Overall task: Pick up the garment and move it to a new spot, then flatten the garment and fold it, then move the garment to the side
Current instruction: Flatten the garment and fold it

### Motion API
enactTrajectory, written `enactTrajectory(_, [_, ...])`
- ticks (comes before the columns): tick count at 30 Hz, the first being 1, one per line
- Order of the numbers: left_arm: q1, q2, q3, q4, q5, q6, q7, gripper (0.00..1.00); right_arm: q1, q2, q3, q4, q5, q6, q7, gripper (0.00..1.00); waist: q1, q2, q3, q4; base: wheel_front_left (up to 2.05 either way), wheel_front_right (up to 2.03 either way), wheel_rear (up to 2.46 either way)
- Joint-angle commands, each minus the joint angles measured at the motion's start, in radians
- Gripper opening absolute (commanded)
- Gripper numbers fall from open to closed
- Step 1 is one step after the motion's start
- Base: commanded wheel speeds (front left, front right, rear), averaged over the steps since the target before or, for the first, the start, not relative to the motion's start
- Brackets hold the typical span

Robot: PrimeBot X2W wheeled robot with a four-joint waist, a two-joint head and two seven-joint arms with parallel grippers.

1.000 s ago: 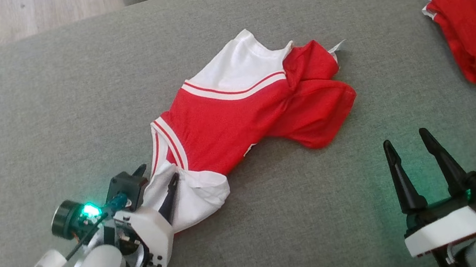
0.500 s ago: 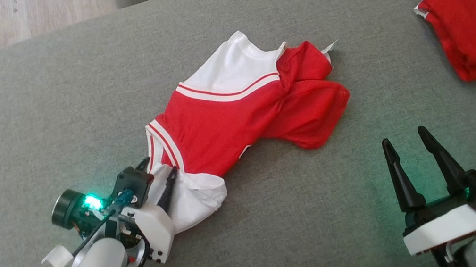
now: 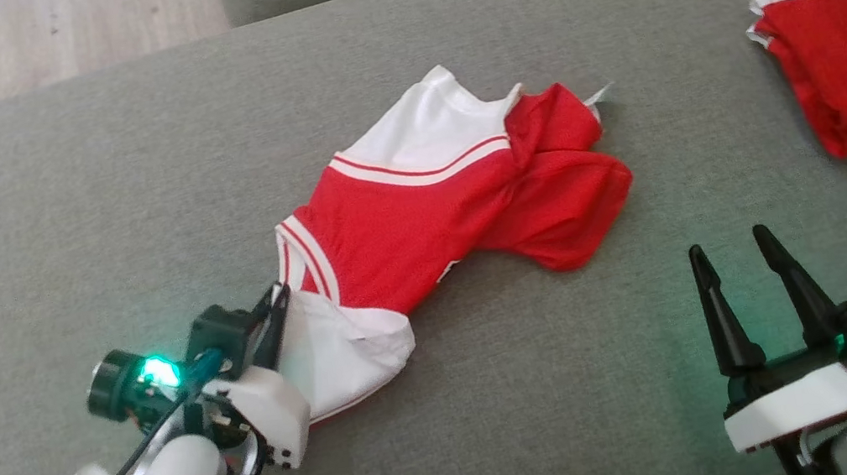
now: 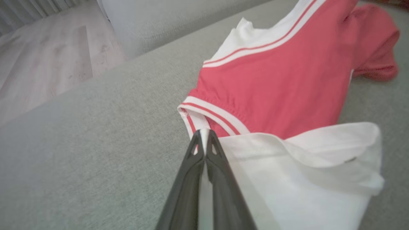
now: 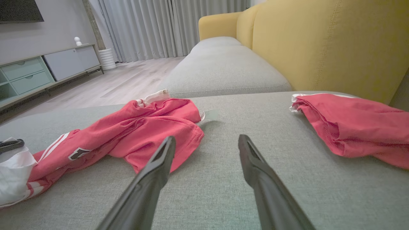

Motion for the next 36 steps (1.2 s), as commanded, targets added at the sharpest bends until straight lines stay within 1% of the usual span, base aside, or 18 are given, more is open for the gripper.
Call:
enactTrajectory(1, [-0.022, 0.04, 0.052, -0.048, -0.005, 0.013, -0.021, 0.0, -0.008, -0.003, 0.017, -0.023, 0.011, 0.007, 0.0, 1.0, 0.0001, 0.0, -0.002, 0.01, 0.0, 0.0, 0.0])
enactTrajectory(6, [0.0, 0.096, 0.106, -0.164, -0.01, 0.054, -0.073, 0.0, -0.021, -0.014, 0.038, 0.049, 0.061, 0.007, 0.0, 1.0, 0.0001, 0.0, 0.006, 0.05, 0.0, 0.0, 0.0])
enactTrajectory(9, [-0.002, 0.128, 0.141, -0.225, -0.014, 0.076, -0.095, 0.0, -0.067, -0.038, 0.062, 0.104, 0.112, 0.007, 0.0, 1.0, 0.0001, 0.0, 0.02, 0.073, 0.0, 0.0, 0.0])
enactTrajectory(11, [-0.007, 0.145, 0.161, -0.251, -0.016, 0.085, -0.107, 0.0, -0.109, -0.052, 0.068, 0.135, 0.169, 0.007, 0.0, 1.0, 0.0001, 0.0, 0.032, 0.084, 0.0, 0.0, 0.0])
enactTrajectory(15, [-0.027, 0.153, 0.198, -0.27, -0.048, 0.082, -0.131, 0.0, -0.2, -0.096, 0.102, 0.218, 0.34, 0.007, 0.0, 1.0, 0.0001, 0.0, 0.055, 0.103, 0.0, 0.0, 0.0])
enactTrajectory(20, [-0.061, 0.159, 0.194, -0.251, -0.038, 0.081, -0.137, 0.0, -0.304, -0.185, 0.229, 0.299, 0.579, 0.007, 0.008, 1.0, 0.0001, 0.0, 0.073, 0.115, 0.0, 0.0, 0.0])
enactTrajectory(24, [-0.081, 0.157, 0.185, -0.238, -0.027, 0.083, -0.138, 0.0, -0.373, -0.239, 0.309, 0.345, 0.692, 0.007, 0.007, 1.0, 0.0001, 0.0, 0.084, 0.121, 0.0, 0.0, 0.0])
enactTrajectory(29, [-0.097, 0.157, 0.173, -0.223, -0.023, 0.078, -0.136, 0.0, -0.425, -0.265, 0.405, 0.385, 0.823, 0.007, 0.018, 1.0, 0.0001, 0.0, 0.093, 0.13, 0.0, 0.0, 0.0])
enactTrajectory(30, [-0.099, 0.158, 0.171, -0.22, -0.023, 0.076, -0.136, 0.0, -0.431, -0.271, 0.425, 0.39, 0.842, 0.007, 0.019, 0.98, 0.0001, 0.0, 0.094, 0.132, 0.0, 0.0, 0.0])
enactTrajectory(31, [-0.102, 0.158, 0.17, -0.217, -0.023, 0.075, -0.137, 0.0, -0.436, -0.278, 0.444, 0.393, 0.859, 0.007, 0.019, 0.85, 0.0001, 0.0, 0.095, 0.133, 0.0, 0.0, 0.0])
enactTrajectory(32, [-0.104, 0.159, 0.169, -0.214, -0.022, 0.075, -0.137, 0.0, -0.442, -0.285, 0.462, 0.395, 0.872, 0.007, 0.017, 0.67, 0.0001, 0.0, 0.097, 0.134, 0.0, 0.0, 0.0])
enactTrajectory(33, [-0.106, 0.159, 0.168, -0.212, -0.022, 0.075, -0.137, 0.0, -0.447, -0.292, 0.476, 0.396, 0.884, 0.007, 0.015, 0.37, 0.0001, 0.0, 0.097, 0.135, 0.0, 0.0, 0.0])
enactTrajectory(34, [-0.108, 0.159, 0.166, -0.21, -0.022, 0.076, -0.137, 0.0, -0.451, -0.298, 0.488, 0.398, 0.896, 0.007, 0.013, 0.1, 0.0001, 0.0, 0.098, 0.135, 0.0, 0.0, 0.0])
enactTrajectory(35, [-0.109, 0.159, 0.165, -0.208, -0.022, 0.076, -0.137, 0.0, -0.455, -0.304, 0.497, 0.399, 0.902, 0.007, 0.01, 0.0, 0.0001, 0.0, 0.097, 0.135, 0.0, 0.0, 0.0])
enactTrajectory(36, [-0.109, 0.16, 0.165, -0.206, -0.022, 0.077, -0.138, 0.0, -0.458, -0.31, 0.503, 0.399, 0.907, 0.007, 0.007, 0.0, 0.0001, 0.0, 0.096, 0.135, 0.0, 0.0, 0.0])
